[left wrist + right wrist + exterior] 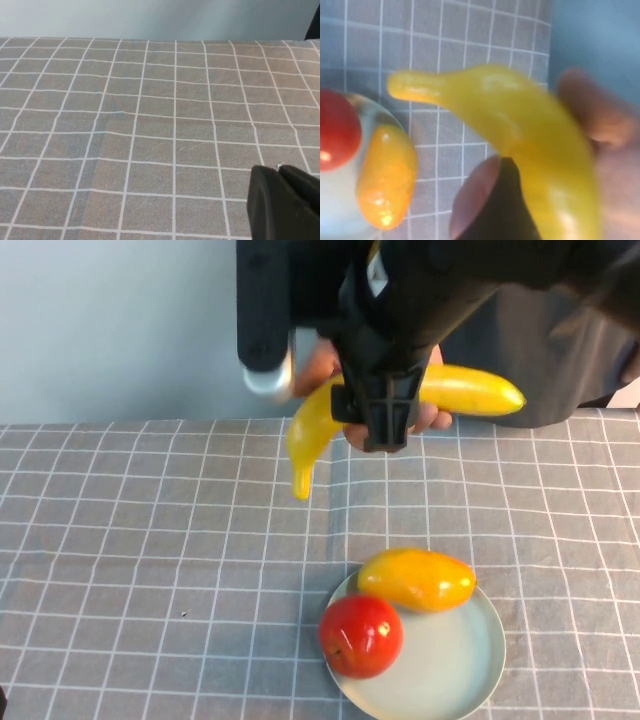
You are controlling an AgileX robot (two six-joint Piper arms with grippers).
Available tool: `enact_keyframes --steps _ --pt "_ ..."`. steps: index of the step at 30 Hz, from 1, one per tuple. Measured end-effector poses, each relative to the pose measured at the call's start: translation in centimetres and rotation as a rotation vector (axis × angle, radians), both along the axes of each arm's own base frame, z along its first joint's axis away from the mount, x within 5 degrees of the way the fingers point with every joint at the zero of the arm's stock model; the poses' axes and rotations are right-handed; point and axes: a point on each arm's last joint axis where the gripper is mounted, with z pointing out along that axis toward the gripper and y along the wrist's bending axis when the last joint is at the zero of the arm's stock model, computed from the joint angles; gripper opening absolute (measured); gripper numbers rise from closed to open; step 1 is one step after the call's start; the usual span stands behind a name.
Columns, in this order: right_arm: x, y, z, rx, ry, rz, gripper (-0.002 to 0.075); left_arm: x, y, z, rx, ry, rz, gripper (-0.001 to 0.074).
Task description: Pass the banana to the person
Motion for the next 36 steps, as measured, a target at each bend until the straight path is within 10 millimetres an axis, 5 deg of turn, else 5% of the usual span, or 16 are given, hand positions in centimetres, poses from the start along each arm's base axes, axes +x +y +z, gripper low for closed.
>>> enact_keyframes --steps 5,13,16,22,32,36 --pt "-2.6 -2.7 2.4 0.174 0.022 -0.196 0.0489 0.0 0.0 0.0 0.0 0.0 0.0 -0.0002" --pt "-8.1 -9.4 1.5 0.286 0.115 -0.411 0.011 0.0 0.0 0.0 0.0 0.0 0.0 -0.0002" --pt "-9.9 -11.4 0.4 0.321 0.154 -0.486 0.0027 0.0 0.0 0.0 0.0 0.0 0.0 -0.0002" --pt "-11.7 -13.4 -0.6 0.376 0.196 -0.56 -0.0006 0.0 0.0 0.0 0.0 0.0 0.0 -0.0002" --pt "-11.7 -13.5 -1.1 0.4 0.217 -0.626 -0.0009 0.0 0.0 0.0 0.0 0.0 0.0 -0.0002" --pt "-11.6 -14.1 -2.9 0.383 0.228 -0.667 -0.0009 0.0 0.0 0.0 0.0 0.0 0.0 -0.0002"
